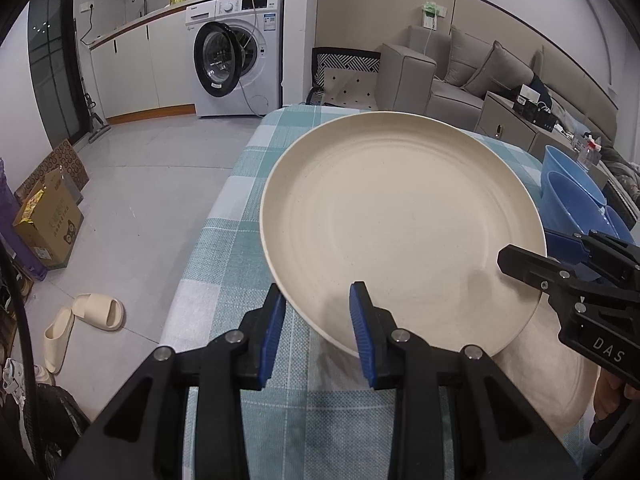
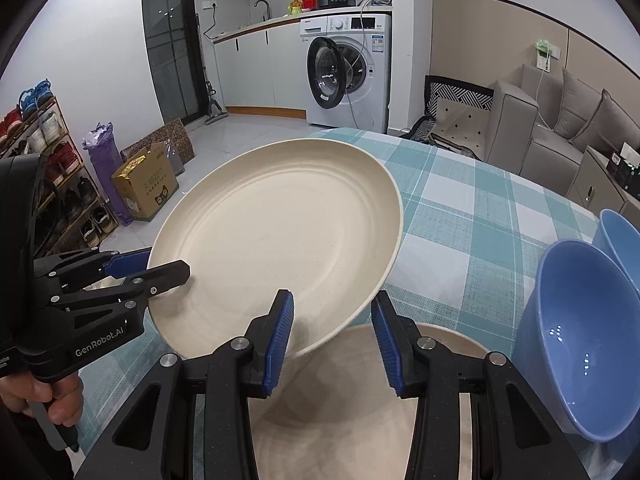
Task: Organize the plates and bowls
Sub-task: 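Lift the cream plate with the left tool over the plate under the right tool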
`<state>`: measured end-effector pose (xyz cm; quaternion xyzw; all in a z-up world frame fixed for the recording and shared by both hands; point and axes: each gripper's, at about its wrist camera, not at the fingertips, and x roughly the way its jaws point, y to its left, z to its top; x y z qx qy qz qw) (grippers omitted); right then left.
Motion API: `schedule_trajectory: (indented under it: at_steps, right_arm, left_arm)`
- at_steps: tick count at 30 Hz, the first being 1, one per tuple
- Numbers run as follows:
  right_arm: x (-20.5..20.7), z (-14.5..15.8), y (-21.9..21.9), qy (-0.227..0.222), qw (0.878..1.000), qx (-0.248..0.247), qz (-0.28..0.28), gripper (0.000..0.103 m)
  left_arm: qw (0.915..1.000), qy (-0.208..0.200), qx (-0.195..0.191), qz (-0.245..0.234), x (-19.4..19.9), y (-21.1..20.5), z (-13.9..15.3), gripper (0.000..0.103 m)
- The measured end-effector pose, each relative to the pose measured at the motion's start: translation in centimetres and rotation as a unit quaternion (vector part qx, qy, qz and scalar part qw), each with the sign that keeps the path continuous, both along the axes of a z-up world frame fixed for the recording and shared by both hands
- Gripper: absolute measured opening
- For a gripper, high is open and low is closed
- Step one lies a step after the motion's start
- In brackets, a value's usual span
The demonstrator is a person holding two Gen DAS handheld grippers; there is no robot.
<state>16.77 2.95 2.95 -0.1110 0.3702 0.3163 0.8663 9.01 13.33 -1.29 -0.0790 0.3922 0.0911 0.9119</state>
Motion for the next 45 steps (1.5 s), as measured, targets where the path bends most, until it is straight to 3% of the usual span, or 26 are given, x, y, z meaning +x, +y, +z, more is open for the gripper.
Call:
schedule_trajectory:
  at_steps: [22, 45]
  right_arm:
    - [-6.1, 1.9, -7.3, -0.026, 0.998, 0.03, -0.053, 0.041]
    - [-8.6, 0.9, -11.5, -0.003, 0.997, 0.025, -0.067, 0.042]
  left_arm:
    - [0.9974, -0.024, 0.038, -0.055, -2.9, -5.9, 1.9, 0.032]
    - [0.9943, -0.014, 0.049, -0.094, -3.8, -9.9, 1.6, 0.032]
